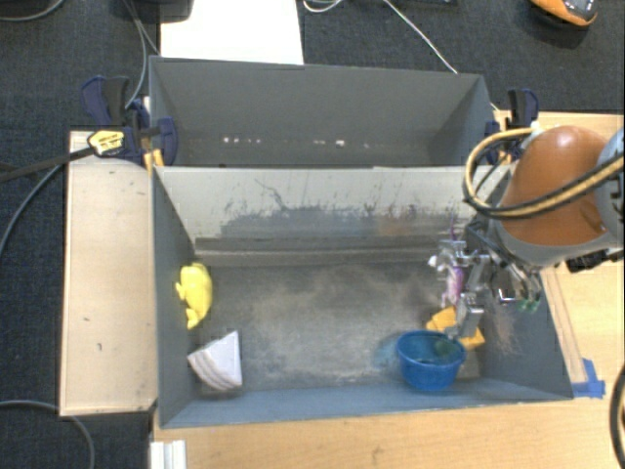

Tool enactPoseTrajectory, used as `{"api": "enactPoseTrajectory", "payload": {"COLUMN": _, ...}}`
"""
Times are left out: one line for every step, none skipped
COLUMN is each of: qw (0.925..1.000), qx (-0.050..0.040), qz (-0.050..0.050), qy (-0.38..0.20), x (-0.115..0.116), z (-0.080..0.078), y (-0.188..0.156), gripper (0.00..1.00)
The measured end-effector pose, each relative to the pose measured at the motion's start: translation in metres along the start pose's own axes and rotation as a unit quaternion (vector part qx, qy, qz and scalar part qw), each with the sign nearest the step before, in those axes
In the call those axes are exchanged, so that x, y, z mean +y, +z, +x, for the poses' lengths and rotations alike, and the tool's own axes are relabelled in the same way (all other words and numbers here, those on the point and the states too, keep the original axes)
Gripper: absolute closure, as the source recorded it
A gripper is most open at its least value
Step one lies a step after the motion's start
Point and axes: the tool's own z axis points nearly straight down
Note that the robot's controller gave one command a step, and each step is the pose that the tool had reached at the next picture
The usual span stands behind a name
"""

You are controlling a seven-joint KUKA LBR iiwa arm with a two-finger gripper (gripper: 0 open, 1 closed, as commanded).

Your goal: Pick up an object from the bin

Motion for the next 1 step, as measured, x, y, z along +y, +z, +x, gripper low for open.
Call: {"api": "enactPoseTrajectory", "payload": {"qw": 1.0, "qx": -0.0032, "qz": 0.001, "qy": -0.001, "x": 0.0001, "z": -0.0015, "y": -0.0037, "gripper": 0.0}}
